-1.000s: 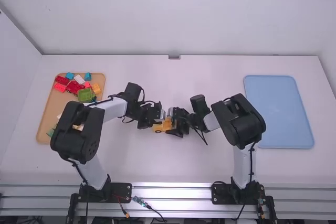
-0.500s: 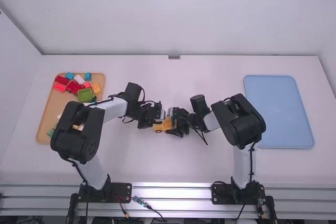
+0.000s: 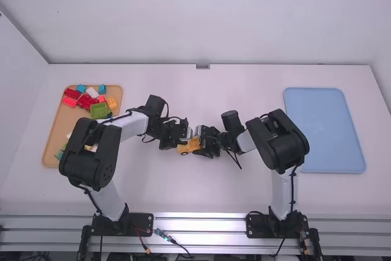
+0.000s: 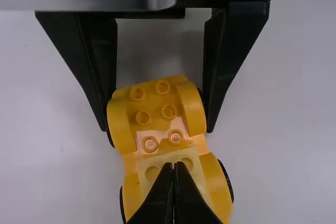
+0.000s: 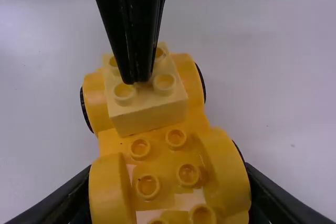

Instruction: Assemble lego blocks to make yellow taxi

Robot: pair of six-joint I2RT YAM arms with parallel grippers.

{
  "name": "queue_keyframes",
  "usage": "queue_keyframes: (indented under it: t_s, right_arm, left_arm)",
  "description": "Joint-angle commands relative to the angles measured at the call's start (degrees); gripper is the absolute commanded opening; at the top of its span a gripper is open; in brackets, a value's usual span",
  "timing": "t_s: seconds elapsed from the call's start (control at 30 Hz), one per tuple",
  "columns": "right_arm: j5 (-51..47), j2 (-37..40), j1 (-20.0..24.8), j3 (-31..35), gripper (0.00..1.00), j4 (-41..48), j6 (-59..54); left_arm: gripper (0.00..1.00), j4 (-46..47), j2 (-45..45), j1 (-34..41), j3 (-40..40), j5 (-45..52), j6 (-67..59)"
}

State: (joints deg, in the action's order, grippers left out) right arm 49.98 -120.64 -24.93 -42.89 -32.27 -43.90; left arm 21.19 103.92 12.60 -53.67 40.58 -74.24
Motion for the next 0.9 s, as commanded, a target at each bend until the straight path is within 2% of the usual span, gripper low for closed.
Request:
queue_keyframes:
  t_s: [0.0, 0.03, 0.07, 0.1, 0.2, 0.27, 0.33, 0.5, 0.6, 0.7, 0.73, 0.83, 0.87]
  right_arm:
    - [-0.68, -0.66, 0.15, -0.92, 0.63, 0.2, 0.57]
    - [-0.7, -0.66, 0.15, -0.92, 0.63, 0.2, 0.55]
    - [-0.68, -0.66, 0.15, -0.92, 0.63, 0.2, 0.57]
    - [-0.68, -0.66, 0.15, -0.92, 0.63, 0.2, 0.57]
    - [-0.7, -0.66, 0.15, -0.92, 0.63, 0.2, 0.55]
    - [-0.7, -0.66, 0.15, -0.92, 0.63, 0.22, 0.57]
    - [-0.7, -0.66, 0.15, -0.92, 0.63, 0.22, 0.57]
    - [-0.68, -0.66, 0.15, -0.92, 0.63, 0.22, 0.57]
    - [-0.7, -0.66, 0.15, -0.92, 0.63, 0.24, 0.57]
    - [-0.7, -0.66, 0.15, -0.92, 0.63, 0.22, 0.57]
    - [-0.7, -0.66, 0.13, -0.92, 0.64, 0.24, 0.55]
    - [-0.7, -0.66, 0.13, -0.92, 0.66, 0.24, 0.55]
    - [-0.7, -0.66, 0.15, -0.85, 0.72, 0.22, 0.52]
  left_arm:
    - [0.02, 0.61, 1.7, 0.5, 0.9, -2.45, -0.63]
    - [0.03, 0.59, 1.7, 0.52, 0.83, -2.47, -0.61]
    - [0.1, 0.63, 1.7, 0.48, 0.68, -2.49, -0.63]
    - [0.12, 0.63, 1.7, 0.48, 0.66, -2.49, -0.61]
    - [0.32, 1.31, 1.68, 0.5, -0.35, -2.47, -0.59]
    - [0.37, 1.51, 1.68, 0.5, -0.74, -2.49, -0.57]
    - [0.49, 2.75, 1.66, 0.5, -1.73, -2.45, -0.55]
    - [0.57, 7.48, 1.16, 0.48, -4.92, -2.4, -0.59]
    - [0.66, 12.11, -0.02, 0.48, -7.87, -2.4, -0.61]
    - [0.85, 15.91, -1.66, 0.46, -10.29, -2.4, -0.59]
    - [0.98, 17.09, -2.49, 0.09, -10.99, -2.4, -0.61]
    - [0.99, 19.26, -3.78, -1.25, -12.5, -1.66, -0.59]
    - [0.99, 19.56, -4.29, -2.36, -12.92, -0.39, -0.55]
